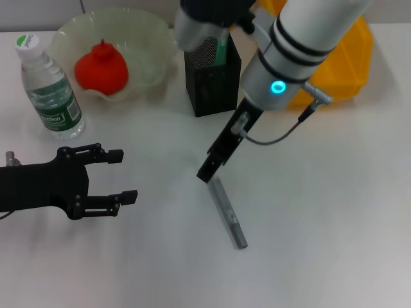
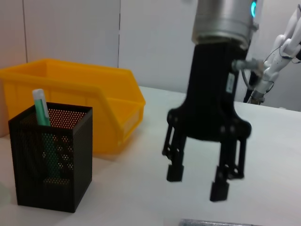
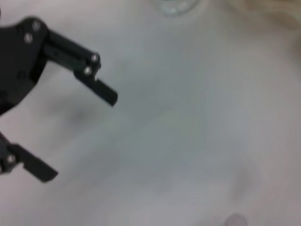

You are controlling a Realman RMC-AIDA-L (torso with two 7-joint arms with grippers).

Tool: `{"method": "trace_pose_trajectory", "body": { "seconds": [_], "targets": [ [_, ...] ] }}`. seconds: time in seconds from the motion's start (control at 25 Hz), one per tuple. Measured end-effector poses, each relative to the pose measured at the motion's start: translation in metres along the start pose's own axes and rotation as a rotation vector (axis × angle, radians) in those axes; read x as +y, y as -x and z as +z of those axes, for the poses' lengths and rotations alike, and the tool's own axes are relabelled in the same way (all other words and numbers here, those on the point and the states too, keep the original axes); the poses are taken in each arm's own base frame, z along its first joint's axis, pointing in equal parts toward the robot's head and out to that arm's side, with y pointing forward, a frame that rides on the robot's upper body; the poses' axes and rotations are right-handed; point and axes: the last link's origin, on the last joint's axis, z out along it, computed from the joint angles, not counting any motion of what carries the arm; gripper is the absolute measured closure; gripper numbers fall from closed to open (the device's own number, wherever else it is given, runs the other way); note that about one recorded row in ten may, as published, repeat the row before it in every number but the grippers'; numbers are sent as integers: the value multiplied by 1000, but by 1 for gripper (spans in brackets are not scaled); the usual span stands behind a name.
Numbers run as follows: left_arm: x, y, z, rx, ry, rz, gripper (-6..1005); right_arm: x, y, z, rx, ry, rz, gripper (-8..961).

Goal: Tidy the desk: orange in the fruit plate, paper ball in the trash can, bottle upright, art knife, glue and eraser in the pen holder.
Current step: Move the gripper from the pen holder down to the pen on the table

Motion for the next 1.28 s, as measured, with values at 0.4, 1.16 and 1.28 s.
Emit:
{"method": "trace_pose_trajectory", "body": {
  "seconds": [0.4,1.16,1.28],
  "targets": [
    [0,0,1,1,0,-2,174,8,-14,23,69,1,-38,236],
    [1,-1,2,6,8,-3,174,14,-26,40,141,-44,-120,237],
    [1,-1,2,5,7,1,174,14,-26,41,136,-38,-115,237]
  ]
}}
